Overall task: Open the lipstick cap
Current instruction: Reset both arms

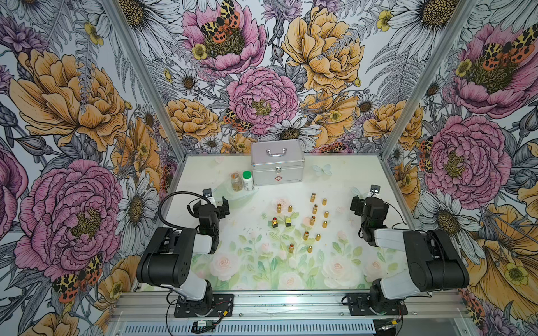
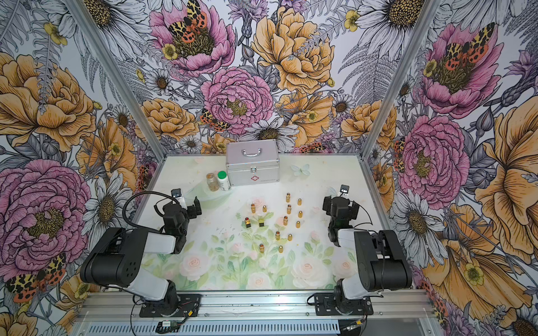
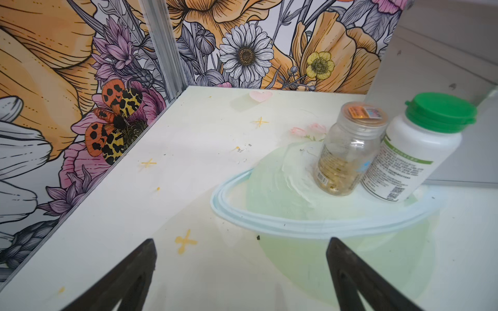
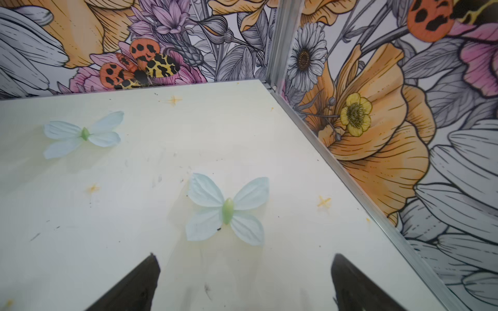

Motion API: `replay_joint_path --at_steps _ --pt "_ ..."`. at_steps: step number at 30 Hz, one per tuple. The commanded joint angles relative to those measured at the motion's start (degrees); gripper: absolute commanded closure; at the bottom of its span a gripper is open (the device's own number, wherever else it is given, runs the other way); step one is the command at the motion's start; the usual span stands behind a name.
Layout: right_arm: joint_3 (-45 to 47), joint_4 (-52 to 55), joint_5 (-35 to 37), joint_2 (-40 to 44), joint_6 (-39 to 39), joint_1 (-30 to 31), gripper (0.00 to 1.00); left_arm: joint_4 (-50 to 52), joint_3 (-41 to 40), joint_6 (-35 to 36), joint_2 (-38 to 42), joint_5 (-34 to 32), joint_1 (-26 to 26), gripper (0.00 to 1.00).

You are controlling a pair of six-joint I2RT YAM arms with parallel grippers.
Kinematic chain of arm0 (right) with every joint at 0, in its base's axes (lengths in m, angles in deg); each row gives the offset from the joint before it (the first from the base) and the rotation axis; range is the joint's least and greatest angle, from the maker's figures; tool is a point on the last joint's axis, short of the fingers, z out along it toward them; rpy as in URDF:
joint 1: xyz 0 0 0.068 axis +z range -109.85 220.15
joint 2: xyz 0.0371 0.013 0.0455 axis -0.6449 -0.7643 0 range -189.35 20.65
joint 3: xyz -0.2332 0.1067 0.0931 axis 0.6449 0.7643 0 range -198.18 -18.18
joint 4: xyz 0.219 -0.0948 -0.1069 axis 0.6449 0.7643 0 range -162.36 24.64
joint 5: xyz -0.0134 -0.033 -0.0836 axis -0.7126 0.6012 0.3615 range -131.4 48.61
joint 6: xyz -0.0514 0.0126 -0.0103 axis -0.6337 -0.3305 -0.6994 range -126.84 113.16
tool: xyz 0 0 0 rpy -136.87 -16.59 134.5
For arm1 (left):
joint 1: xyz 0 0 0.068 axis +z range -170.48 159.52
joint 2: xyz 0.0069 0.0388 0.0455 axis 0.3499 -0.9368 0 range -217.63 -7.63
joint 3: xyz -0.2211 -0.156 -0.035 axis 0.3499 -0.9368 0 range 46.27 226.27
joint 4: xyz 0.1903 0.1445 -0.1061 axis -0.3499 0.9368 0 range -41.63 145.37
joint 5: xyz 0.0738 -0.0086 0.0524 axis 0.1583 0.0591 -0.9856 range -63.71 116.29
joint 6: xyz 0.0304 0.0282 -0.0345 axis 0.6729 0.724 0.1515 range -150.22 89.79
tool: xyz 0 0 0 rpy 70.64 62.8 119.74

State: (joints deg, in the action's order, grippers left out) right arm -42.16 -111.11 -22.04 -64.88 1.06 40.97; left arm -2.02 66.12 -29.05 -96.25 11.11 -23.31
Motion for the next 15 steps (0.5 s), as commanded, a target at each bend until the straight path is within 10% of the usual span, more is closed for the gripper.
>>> replay_joint_path --at_steps 1,15 --pt "3.30 -15.27 -4.15 -2.83 -2.25 -0.19 0.00 -2.87 1.57 -1.98 0.33 4.89 2.79 0.01" --pt "2.12 -11.13 -4.41 -1.93 -1.76 -0.28 0.00 -3.38 1.53 0.36 0.03 4.64 0.88 0.01"
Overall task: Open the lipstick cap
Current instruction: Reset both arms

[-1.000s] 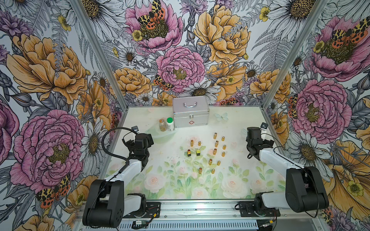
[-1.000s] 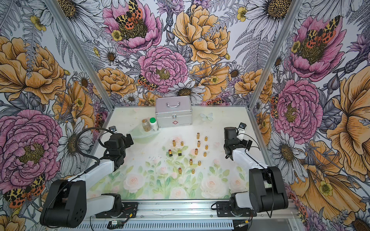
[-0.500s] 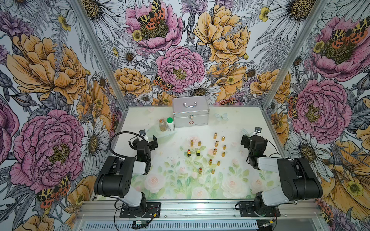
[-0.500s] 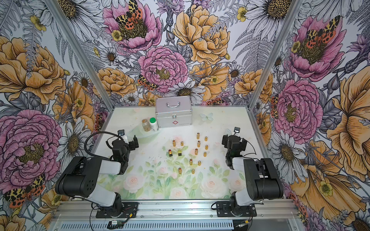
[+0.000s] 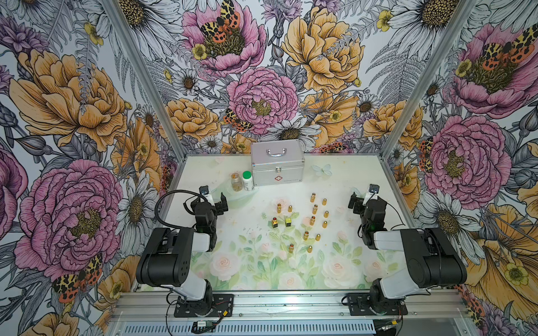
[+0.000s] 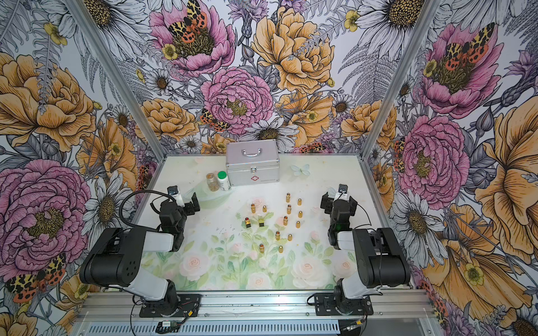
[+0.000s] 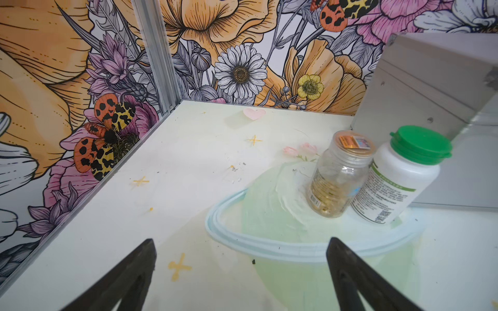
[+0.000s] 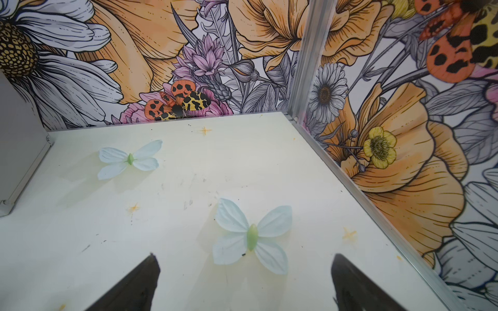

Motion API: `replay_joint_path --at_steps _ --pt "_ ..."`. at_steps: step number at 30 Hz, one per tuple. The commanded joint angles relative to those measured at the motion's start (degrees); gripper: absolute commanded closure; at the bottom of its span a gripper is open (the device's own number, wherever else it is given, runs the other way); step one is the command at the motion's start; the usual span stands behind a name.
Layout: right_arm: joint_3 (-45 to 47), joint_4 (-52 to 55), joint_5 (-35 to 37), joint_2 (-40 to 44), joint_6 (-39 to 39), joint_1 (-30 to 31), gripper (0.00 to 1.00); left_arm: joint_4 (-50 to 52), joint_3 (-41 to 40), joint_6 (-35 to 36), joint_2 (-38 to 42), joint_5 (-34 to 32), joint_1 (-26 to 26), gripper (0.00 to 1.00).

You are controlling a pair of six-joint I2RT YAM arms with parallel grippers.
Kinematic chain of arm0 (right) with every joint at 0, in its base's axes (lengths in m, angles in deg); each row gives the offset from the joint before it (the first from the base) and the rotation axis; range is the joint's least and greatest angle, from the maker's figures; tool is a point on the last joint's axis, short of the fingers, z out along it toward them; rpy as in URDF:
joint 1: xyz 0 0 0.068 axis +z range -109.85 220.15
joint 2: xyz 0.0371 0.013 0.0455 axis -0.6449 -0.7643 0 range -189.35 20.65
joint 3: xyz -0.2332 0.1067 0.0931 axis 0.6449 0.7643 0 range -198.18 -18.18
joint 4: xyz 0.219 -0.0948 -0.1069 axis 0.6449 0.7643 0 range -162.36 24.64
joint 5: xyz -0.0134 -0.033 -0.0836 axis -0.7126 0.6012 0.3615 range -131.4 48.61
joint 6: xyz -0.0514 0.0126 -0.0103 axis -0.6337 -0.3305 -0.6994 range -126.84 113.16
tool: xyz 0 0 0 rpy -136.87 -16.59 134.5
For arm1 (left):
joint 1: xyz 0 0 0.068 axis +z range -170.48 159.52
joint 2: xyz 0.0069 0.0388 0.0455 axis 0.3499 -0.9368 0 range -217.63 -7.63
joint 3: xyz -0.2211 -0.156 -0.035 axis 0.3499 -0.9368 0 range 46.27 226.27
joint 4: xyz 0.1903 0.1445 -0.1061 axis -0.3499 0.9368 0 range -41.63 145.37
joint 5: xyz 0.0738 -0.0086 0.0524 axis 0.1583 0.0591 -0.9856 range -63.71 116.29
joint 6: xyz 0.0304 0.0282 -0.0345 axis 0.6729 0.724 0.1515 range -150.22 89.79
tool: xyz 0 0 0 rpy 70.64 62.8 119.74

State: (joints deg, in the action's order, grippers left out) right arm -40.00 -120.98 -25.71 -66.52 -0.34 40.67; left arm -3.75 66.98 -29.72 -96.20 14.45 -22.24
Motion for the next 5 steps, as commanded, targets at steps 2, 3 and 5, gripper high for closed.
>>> replay_joint_path --at_steps 2,3,5 --pt "0.01 -1.30 -0.74 -0.27 -0.43 0.08 0.00 -0.79 1.02 -0.06 0.17 2.45 1.00 0.01" --pt "-0.03 -1.23 -0.74 -0.26 -0.43 0.02 0.00 -0.77 1.00 -0.18 0.16 2.70 1.16 0.01" --pt "-0.01 -1.25 -0.74 -0.28 -0.43 0.01 0.00 -1.10 0.80 1.20 0.23 3.63 0.39 0.01"
